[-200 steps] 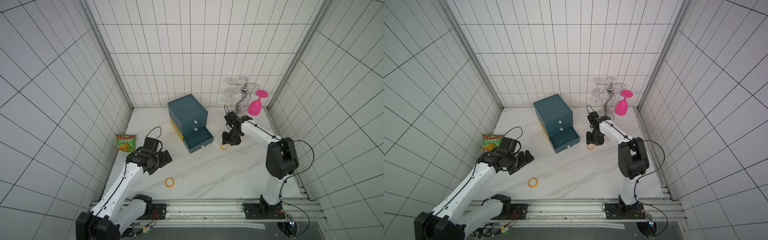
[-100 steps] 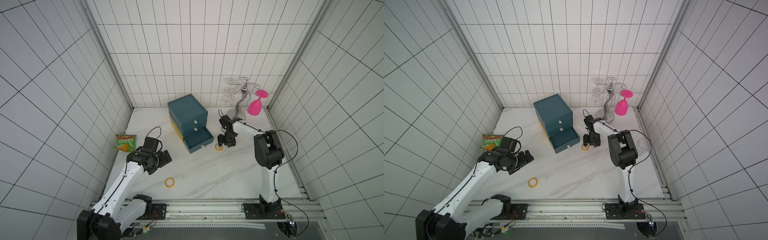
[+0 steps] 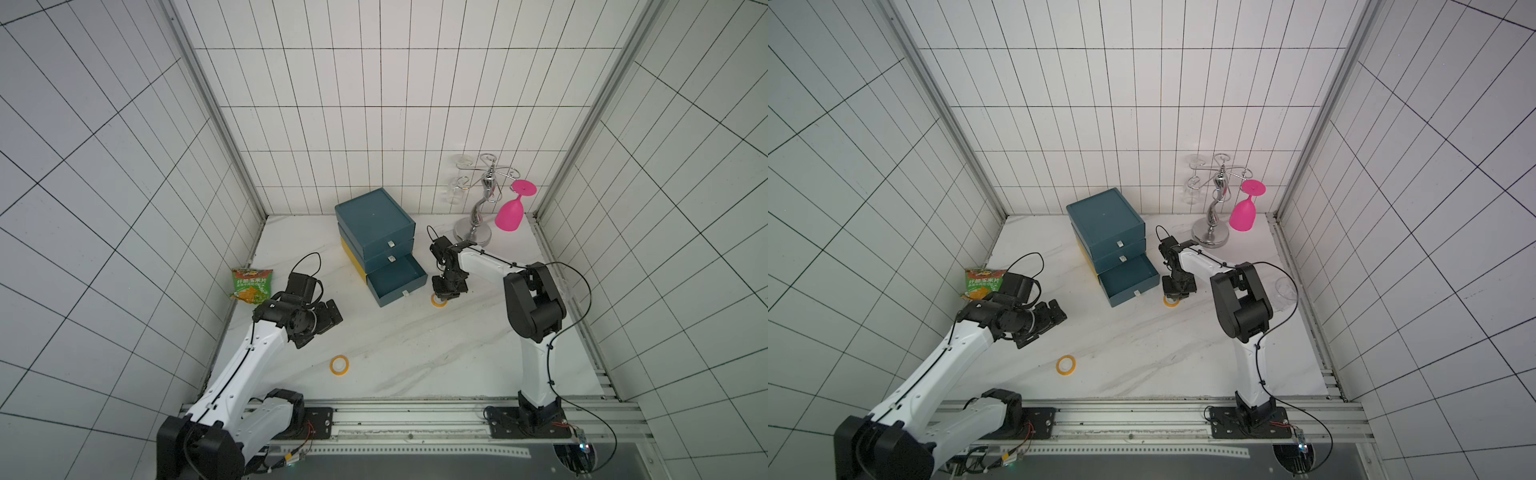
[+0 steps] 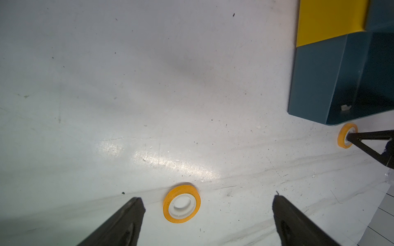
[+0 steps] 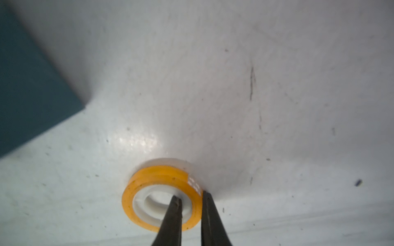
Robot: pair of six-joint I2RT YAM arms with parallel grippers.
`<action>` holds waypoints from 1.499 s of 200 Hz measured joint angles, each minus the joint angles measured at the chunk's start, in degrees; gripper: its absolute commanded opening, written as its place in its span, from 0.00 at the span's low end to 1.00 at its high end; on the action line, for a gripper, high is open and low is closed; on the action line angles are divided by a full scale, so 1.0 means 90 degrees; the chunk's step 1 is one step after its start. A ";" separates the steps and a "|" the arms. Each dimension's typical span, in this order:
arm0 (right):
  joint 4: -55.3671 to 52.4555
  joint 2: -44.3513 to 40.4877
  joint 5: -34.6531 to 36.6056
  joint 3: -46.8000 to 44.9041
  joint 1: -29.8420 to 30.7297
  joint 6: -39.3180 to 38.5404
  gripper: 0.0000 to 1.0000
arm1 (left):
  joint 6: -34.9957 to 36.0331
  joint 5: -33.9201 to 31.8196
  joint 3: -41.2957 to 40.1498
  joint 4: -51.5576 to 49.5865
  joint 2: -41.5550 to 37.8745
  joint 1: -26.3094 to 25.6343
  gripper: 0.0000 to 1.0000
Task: Place the transparent tape into the drawer according to color
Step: Pick up the tape from the drawer.
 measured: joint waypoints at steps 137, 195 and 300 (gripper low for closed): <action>-0.0333 -0.0352 -0.0097 -0.0124 -0.0039 0.0002 0.00 | 0.0051 0.0124 0.0000 0.0034 0.0022 0.0175 0.98; -0.0733 -0.0814 -0.0379 0.0398 -0.0044 0.0046 0.00 | 0.0080 0.0143 0.0000 0.0036 0.0022 0.0214 0.98; -0.1268 -0.0177 -0.0843 0.3291 0.0032 0.0194 0.00 | 0.0143 0.0168 0.0015 0.0032 -0.0012 0.0274 0.98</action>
